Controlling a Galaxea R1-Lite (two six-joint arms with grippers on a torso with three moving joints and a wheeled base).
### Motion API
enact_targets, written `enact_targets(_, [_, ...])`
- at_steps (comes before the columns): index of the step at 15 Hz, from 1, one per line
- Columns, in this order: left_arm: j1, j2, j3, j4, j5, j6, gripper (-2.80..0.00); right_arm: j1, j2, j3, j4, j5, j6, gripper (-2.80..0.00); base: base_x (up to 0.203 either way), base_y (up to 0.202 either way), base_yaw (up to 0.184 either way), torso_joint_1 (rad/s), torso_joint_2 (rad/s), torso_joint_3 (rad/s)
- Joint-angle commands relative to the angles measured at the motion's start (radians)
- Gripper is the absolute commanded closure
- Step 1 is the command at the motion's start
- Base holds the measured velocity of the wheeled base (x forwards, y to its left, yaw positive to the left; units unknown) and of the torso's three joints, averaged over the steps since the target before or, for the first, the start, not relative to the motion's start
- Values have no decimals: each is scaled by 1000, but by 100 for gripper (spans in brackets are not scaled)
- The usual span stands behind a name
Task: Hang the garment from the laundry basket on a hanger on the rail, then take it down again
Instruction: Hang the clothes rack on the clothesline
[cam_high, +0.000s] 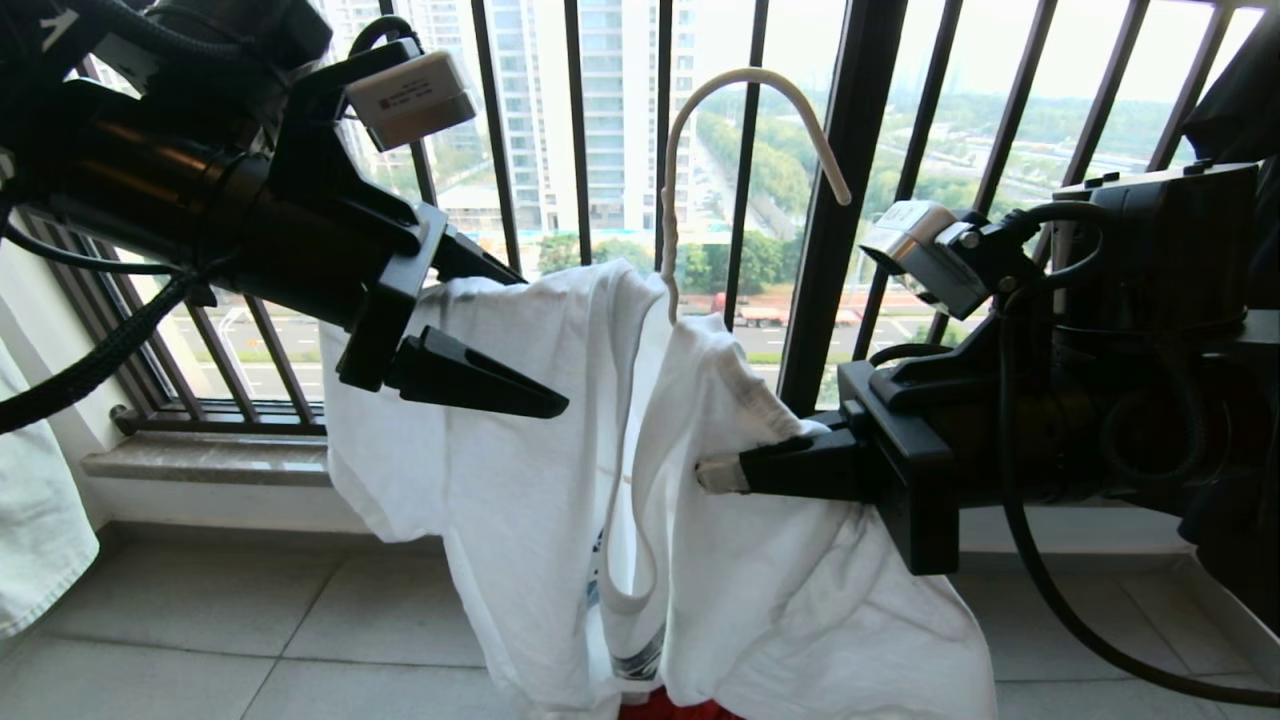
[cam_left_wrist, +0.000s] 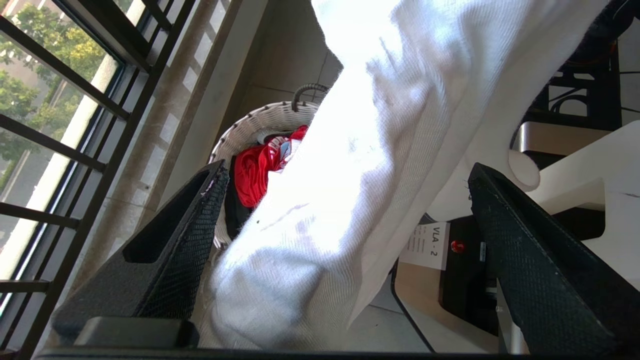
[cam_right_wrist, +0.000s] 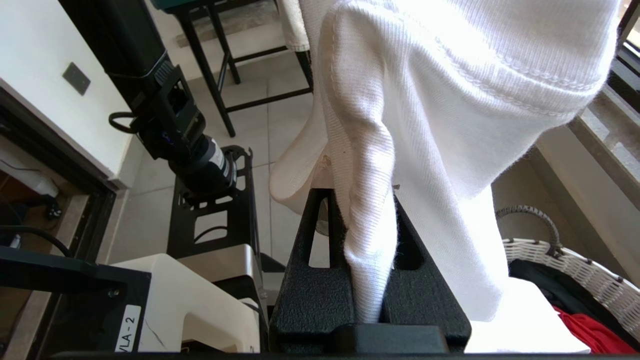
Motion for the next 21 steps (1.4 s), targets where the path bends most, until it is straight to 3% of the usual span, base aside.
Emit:
enact_targets(1, [0, -7, 0, 7, -4, 4, -280, 0, 0, -1, -3, 4, -1, 0, 0, 0, 0, 0, 0, 0])
enact_targets(2, [0, -10, 0, 8, -2, 4, -280, 0, 0, -1, -3, 5, -1, 0, 0, 0, 0, 0, 0, 0])
enact_targets(3, [0, -7, 0, 8, -2, 4, 0, 0, 0, -1, -3, 5, -1, 0, 0, 0, 0, 0, 0, 0])
enact_targets(17, [-22, 5, 48, 3, -6, 5, 0, -24, 8, -11, -8, -4, -4, 0, 0, 0, 0, 0, 0, 0])
enact_targets(21, [-20, 18, 54, 2, -58, 1, 0, -32, 23, -21, -9, -6, -5, 0, 0, 0, 0, 0, 0, 0])
